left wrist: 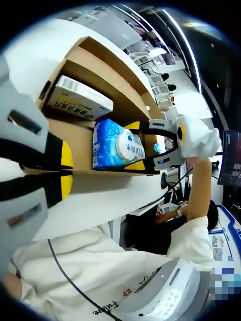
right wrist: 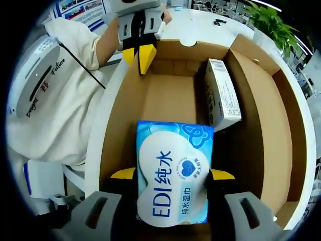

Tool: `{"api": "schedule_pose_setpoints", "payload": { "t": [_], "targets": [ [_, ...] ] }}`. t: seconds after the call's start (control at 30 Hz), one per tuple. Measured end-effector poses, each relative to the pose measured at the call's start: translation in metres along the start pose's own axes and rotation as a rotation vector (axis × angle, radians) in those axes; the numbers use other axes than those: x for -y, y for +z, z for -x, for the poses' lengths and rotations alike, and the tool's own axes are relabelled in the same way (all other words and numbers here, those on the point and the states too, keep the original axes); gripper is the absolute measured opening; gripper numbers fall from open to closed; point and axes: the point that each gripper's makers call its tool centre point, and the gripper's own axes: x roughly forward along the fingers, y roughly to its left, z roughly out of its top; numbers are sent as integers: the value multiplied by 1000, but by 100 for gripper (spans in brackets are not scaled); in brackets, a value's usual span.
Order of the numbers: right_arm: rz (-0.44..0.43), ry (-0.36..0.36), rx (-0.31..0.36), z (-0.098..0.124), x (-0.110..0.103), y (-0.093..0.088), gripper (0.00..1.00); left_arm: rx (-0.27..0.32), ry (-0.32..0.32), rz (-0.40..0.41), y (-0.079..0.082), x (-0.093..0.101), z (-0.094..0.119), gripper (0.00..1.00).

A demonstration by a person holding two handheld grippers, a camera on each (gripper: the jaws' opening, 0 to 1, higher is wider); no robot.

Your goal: Operate the shoe box by opening the lid, removing the specified soft item, and placing it in the target area until the item is outside and the box remains undamaged.

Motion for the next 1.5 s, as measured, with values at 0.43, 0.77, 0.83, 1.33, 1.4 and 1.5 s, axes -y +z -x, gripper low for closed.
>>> {"api": "schedule_pose_setpoints", "payload": {
  "t": [0.43, 0.77, 0.83, 1.33, 1.4, 1.5],
  "targets": [
    [5, -1, -59, 0, 8, -1, 55, 5, -6, -2, 0, -1, 0, 2],
    [14, -16, -123, -3, 7, -1, 57, 3, -5, -1, 0, -1, 0, 2],
    [4, -15, -139, -3, 7, -2, 57, 4, -4, -1, 0, -1, 0, 2],
    [-65, -77, -305, -40, 5, -14, 70, 4, 1, 1, 0, 0, 0, 2],
    [-73, -50, -318, -41, 4, -13, 71, 2, 0, 1, 0, 0, 0, 2],
    [-76, -24, -318, -41, 3, -13, 73, 3, 0, 1, 0, 0, 0, 2]
  ]
}}
